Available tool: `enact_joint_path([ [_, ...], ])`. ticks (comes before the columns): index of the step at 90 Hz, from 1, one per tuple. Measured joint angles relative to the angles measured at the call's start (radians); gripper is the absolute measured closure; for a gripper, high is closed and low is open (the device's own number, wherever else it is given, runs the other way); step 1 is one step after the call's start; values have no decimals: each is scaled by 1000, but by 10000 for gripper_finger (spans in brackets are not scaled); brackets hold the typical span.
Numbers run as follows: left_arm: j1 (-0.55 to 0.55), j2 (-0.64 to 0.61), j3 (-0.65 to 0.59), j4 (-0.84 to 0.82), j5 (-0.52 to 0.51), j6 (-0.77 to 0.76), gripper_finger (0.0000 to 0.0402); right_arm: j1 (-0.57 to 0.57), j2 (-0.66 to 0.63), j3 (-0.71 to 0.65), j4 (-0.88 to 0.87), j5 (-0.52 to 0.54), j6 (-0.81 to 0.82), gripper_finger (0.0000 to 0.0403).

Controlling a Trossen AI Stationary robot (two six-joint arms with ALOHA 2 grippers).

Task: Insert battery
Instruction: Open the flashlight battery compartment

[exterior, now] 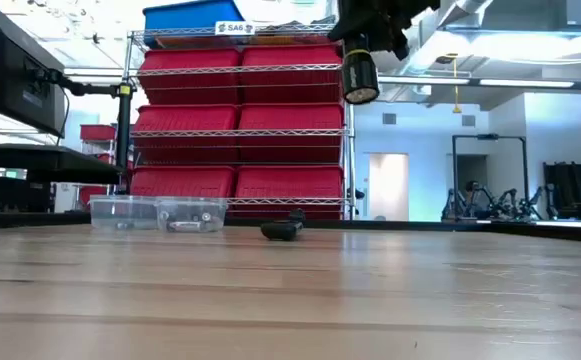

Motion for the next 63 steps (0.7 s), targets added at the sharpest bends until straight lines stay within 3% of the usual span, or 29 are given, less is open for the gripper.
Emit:
enact_joint_path([
  [23,1,-130,0,-286,-13,89,264,-17,-32,-39,-14,3,-17,265],
  [45,4,-262,1,-580,-108,70,264,-39,-70,-366,386,6,0,265],
  [63,5,-292,0,-673,-149,51,264,-39,14,-636,768,74,-33,265],
])
